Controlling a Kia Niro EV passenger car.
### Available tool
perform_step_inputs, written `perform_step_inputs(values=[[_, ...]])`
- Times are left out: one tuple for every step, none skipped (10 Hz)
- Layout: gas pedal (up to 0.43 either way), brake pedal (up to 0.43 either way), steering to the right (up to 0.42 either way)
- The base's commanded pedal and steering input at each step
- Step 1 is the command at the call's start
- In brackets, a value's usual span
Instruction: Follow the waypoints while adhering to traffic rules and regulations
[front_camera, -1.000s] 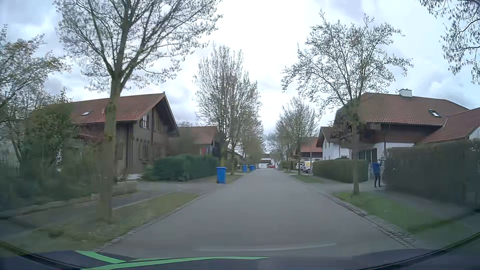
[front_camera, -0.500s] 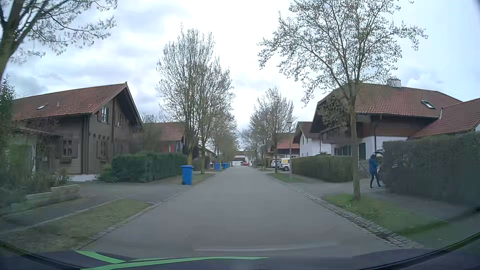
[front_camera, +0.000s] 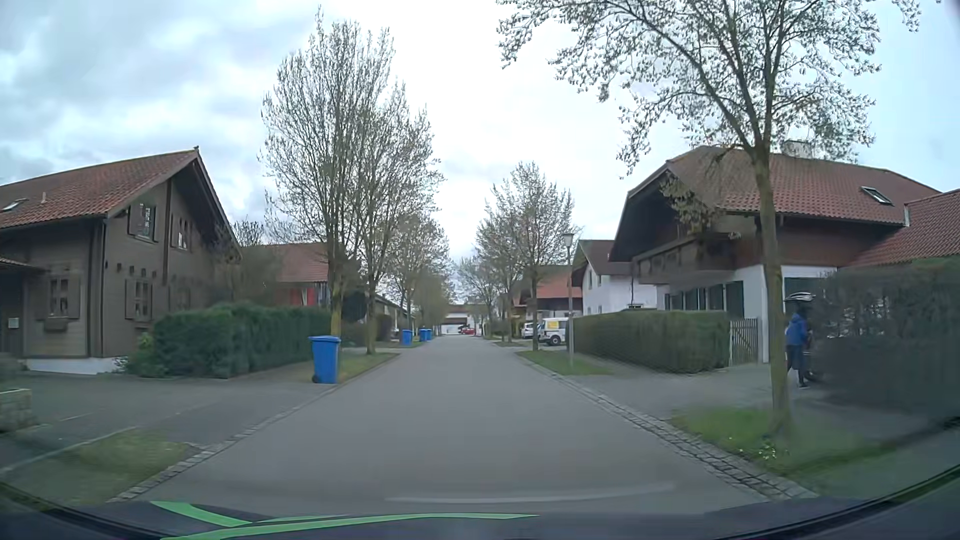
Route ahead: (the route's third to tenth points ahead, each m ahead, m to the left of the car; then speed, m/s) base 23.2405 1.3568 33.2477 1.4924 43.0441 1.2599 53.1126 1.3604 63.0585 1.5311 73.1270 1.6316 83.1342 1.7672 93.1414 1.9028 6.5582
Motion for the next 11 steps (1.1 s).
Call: perform_step_inputs(values=[[0.177,0.0,0.019],[0.177,0.0,0.013],[0.177,0.0,0.009],[0.177,0.0,0.006],[0.177,0.0,0.004],[0.177,0.0,0.004],[0.177,0.0,0.004],[0.177,0.0,0.003],[0.169,0.0,0.001],[0.169,0.0,0.0],[0.169,0.0,0.0]])
